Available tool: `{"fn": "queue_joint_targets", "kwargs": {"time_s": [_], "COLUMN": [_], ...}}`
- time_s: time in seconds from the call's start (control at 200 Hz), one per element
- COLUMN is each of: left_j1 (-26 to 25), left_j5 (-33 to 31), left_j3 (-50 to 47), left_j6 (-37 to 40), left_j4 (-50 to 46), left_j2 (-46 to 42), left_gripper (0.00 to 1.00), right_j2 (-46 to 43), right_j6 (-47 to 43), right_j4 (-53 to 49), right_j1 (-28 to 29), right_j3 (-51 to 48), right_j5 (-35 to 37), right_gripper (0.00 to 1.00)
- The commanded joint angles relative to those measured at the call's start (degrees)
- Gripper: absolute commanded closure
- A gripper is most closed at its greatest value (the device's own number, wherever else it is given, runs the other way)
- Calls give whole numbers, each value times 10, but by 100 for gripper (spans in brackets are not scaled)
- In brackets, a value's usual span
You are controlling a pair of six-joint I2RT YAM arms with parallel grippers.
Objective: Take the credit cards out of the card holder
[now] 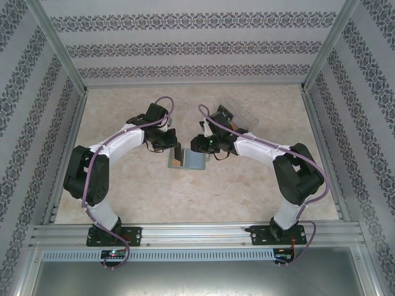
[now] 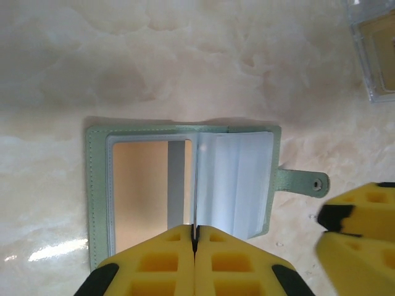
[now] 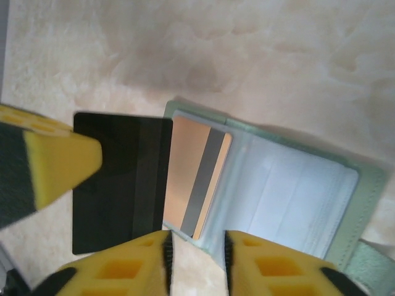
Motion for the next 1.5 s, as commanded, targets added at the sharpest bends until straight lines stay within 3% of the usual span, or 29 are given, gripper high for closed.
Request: {"fn": "queue_joint_targets", "kwargs": {"time_s": [0.0, 0.15, 0.4, 0.729, 0.949, 1.139, 1.414, 1.499], "left_j1": [6, 12, 50, 95, 99, 99, 100, 101], "left_j5": [9, 72, 185, 256, 273, 275, 271, 242], "left_j3": [-6, -13, -23, -60, -76, -92, -105, -97], "left_j6": [-19, -75, -175, -304, -328, -331, -324, -294], "left_j4": [17, 78, 205, 369, 405, 405, 388, 320], "left_j2": [-46, -82, -134, -141, -148, -161, -187, -200], "left_gripper": [94, 94, 95, 96, 96, 96, 94, 82], "right_j2": [-47, -74, -66, -43, -29, -18, -23, -27], "right_j6": [26, 69, 205, 309, 366, 390, 380, 345], "right_j4": [60, 104, 276, 383, 450, 486, 480, 457], "right_j1": [-13, -47, -94, -97, -89, -78, -75, -76], "right_j3": [-25, -33, -41, 0, -11, -16, -23, -23], "right_j5": [-60, -125, -241, -299, -303, -311, -311, -305], "right_gripper": [61, 46, 27, 29, 38, 52, 86, 99]}}
